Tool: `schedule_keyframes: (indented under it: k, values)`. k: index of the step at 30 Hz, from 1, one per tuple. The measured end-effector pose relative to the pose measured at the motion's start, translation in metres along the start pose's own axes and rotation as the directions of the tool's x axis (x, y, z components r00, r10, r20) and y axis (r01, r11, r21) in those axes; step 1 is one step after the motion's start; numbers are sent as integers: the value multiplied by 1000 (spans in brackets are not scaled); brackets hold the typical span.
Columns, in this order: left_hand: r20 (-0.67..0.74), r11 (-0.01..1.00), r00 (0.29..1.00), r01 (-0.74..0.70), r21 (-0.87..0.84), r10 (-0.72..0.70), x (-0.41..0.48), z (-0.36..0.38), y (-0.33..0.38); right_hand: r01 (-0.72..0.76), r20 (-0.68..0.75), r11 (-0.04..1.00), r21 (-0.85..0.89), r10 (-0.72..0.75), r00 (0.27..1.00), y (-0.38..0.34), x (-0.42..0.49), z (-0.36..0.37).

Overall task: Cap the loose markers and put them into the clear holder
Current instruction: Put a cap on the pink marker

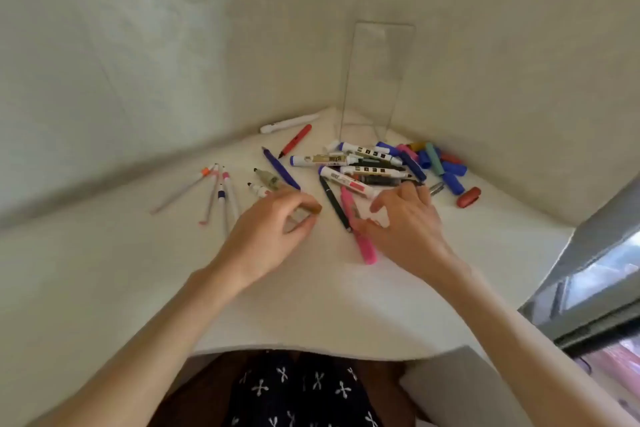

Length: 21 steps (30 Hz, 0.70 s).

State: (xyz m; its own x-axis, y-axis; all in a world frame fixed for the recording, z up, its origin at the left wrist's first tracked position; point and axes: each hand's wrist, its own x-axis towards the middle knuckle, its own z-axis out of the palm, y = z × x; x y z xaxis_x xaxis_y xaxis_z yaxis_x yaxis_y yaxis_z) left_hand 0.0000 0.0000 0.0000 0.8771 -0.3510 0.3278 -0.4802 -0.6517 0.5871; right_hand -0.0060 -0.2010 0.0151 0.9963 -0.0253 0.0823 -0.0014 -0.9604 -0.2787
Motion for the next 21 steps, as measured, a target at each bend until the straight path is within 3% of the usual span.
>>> schedule_keyframes:
  k: [2,8,10,12,13,15,17,19,21]
  values:
    - [-10,1000,1000,6,23,-6,-18,-1,7,-9,36,1000,0,9,999,-3,-9,3]
    - [-57,1000,998,-2,24,4,-40,-2,16,-53,-54,995,79,57,997,-11,-4,26]
    - [-93,1000,996,-9,-25,7,-40,2,22,-42,-151,992,116,60,987,-11,-6,30]
    - [-143,983,985,75,-169,-99,-33,5,28,34,-326,981,192,31,945,-12,-12,32]
    - [-144,945,970,148,-293,-196,-27,7,33,104,-405,963,248,6,914,-14,-16,33]
    - [-49,768,934,260,-585,-353,-17,11,39,258,-495,912,318,-72,866,-21,-26,35]
    - [50,601,910,312,-736,-412,-8,17,43,384,-501,865,323,-188,845,-29,-36,40]
    - [18,583,888,316,-749,-459,-3,20,40,462,-448,810,361,-284,848,-30,-42,46]
    - [-37,578,868,297,-760,-495,1,20,34,448,-402,783,431,-278,873,-21,-33,37]
